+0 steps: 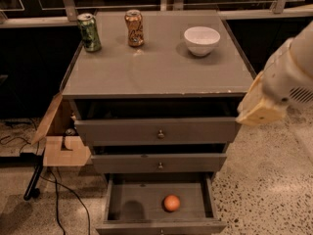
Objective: Pick orange from bottom drawer and place on counter
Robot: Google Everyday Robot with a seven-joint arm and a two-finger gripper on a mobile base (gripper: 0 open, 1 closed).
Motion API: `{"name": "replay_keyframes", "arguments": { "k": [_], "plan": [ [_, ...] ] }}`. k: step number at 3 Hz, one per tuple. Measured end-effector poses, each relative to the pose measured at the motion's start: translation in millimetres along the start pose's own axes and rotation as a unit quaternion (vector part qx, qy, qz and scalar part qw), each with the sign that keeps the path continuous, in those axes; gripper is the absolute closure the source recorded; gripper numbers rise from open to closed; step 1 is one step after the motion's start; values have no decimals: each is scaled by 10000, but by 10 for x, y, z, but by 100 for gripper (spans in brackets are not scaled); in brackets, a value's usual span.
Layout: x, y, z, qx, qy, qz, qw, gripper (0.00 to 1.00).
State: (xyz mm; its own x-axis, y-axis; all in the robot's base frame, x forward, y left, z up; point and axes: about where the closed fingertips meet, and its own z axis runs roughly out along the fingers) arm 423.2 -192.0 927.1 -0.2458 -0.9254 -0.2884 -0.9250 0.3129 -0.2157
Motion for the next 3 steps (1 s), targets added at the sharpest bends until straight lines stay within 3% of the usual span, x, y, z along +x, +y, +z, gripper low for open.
{"name": "replay_keyframes", "arguments": {
  "k": [1,2,3],
  "plan": [
    [50,321,727,-371,-478,316,9977,89],
    [83,677,1593,-881,-1050,575,9889,100],
    [131,979,2367,-1300,-1417,894,9773,100]
  ]
}}
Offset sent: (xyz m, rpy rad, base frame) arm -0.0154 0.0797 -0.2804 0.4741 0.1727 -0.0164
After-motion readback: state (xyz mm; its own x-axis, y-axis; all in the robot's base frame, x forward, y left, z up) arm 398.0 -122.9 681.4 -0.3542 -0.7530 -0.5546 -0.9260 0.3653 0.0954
